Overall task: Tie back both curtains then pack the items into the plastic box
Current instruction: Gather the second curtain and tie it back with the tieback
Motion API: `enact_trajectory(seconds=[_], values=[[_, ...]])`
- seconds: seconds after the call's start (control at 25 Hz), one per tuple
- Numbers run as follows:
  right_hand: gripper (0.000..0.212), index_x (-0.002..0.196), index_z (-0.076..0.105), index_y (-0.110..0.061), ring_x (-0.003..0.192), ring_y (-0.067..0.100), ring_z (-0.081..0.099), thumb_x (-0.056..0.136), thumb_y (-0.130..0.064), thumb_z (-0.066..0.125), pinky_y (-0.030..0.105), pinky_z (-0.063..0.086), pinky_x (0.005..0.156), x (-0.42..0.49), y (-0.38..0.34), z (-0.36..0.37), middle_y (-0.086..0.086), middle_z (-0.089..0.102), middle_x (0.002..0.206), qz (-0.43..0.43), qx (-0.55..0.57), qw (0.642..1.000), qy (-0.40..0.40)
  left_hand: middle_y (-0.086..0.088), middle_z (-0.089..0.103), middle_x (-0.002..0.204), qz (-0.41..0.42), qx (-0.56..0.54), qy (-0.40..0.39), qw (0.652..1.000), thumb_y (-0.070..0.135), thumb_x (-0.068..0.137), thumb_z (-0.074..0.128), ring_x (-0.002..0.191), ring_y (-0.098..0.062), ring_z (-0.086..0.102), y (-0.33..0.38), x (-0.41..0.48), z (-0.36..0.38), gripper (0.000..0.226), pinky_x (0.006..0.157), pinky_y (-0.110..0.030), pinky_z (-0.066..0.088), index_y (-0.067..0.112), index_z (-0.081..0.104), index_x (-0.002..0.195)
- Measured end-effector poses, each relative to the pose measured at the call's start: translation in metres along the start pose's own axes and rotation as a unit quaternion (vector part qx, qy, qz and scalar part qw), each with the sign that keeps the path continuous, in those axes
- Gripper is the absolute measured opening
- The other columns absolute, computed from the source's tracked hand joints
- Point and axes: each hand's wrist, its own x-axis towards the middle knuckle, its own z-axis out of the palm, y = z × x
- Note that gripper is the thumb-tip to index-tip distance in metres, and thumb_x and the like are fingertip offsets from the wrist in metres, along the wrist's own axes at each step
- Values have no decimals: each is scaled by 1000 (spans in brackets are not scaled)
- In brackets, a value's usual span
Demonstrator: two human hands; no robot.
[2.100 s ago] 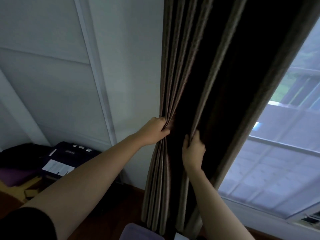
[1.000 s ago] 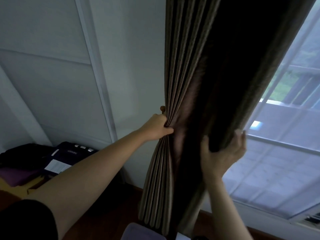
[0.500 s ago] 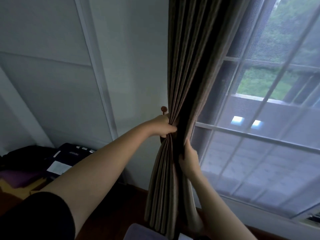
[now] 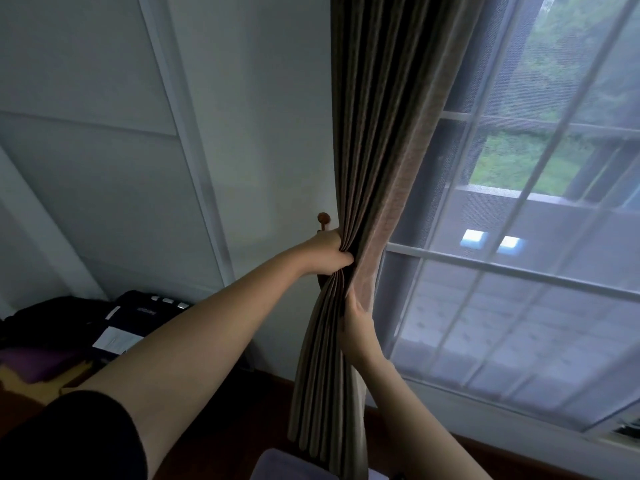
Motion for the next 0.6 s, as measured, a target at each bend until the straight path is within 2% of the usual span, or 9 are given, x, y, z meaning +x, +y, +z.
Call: enact_trajectory(seconds=[0.12, 0.16, 0.2, 0.28, 0.36, 0.4, 0.48, 0.52, 0.6], values=[[80, 150, -8, -25, 136, 32, 33, 89, 0, 36, 35, 33, 109, 1, -3, 5, -2, 3, 160, -8, 11, 1000, 7, -8, 58, 84, -3, 8, -25, 1000, 14, 77, 56, 79, -23, 60, 7, -3, 3, 10, 73, -39, 52, 13, 53, 87], [78, 150, -6, -23, 141, 26, 24, 87, -5, 36, 28, 27, 111, 1, -2, 8, -1, 0, 160, -24, 11, 1000, 1, -5, 56, 78, 5, 27, -21, 999, 19, 74, 62, 75, -20, 58, 10, -5, 4, 13, 71, -37, 50, 13, 52, 79], [73, 151, -1, -22, 145, 20, 13, 87, -14, 35, 25, 21, 114, -2, -3, 10, 0, -1, 160, -38, 39, 999, -5, -3, 56, 74, 10, 56, -8, 998, 24, 73, 66, 71, -19, 57, 11, -6, 6, 19, 68, -33, 49, 13, 50, 74], [60, 148, 14, -33, 147, 11, 3, 92, -43, 30, 34, 9, 120, -6, -3, 11, -5, 5, 159, -56, 150, 987, 5, -2, 51, 68, 10, 85, 28, 996, 21, 75, 63, 68, -20, 54, 11, -6, 9, 22, 58, -28, 42, 12, 45, 67], [55, 140, 16, -53, 146, 6, 1, 88, -69, 20, 39, 5, 121, -3, -8, 7, -17, 9, 156, -37, 224, 971, 74, -10, 55, 75, -5, 52, 45, 998, 10, 76, 53, 75, -26, 57, 4, -5, 8, 7, 63, -29, 42, 5, 49, 75], [61, 140, 13, -52, 146, 6, 1, 84, -75, 19, 40, 6, 121, 5, -12, 2, -17, 8, 156, -21, 257, 960, 111, -15, 60, 85, -11, 28, 48, 998, 7, 76, 49, 83, -29, 60, 1, -5, 8, 9, 69, -32, 45, 4, 53, 83], [80, 148, 14, -33, 145, 13, 15, 82, -74, 30, 42, 17, 119, 28, -28, -13, -2, 17, 158, 16, 294, 942, 159, -19, 63, 104, -13, -12, 64, 998, 5, 77, 46, 96, -32, 61, -4, -8, 9, 27, 82, -38, 50, 4, 57, 101], [80, 148, 20, -24, 142, 17, 26, 83, -69, 31, 40, 24, 116, 41, -39, -23, 4, 29, 154, 35, 311, 934, 169, -17, 62, 110, -12, -26, 79, 996, 5, 79, 45, 101, -31, 59, -5, -11, 10, 35, 86, -37, 49, 5, 56, 112], [72, 143, 35, -17, 134, 19, 40, 91, -62, 18, 32, 32, 111, 66, -55, -42, 7, 47, 141, 72, 361, 914, 172, -9, 57, 120, -8, -57, 101, 993, 4, 82, 45, 109, -24, 54, -6, -15, 10, 49, 90, -29, 44, 12, 50, 130]])
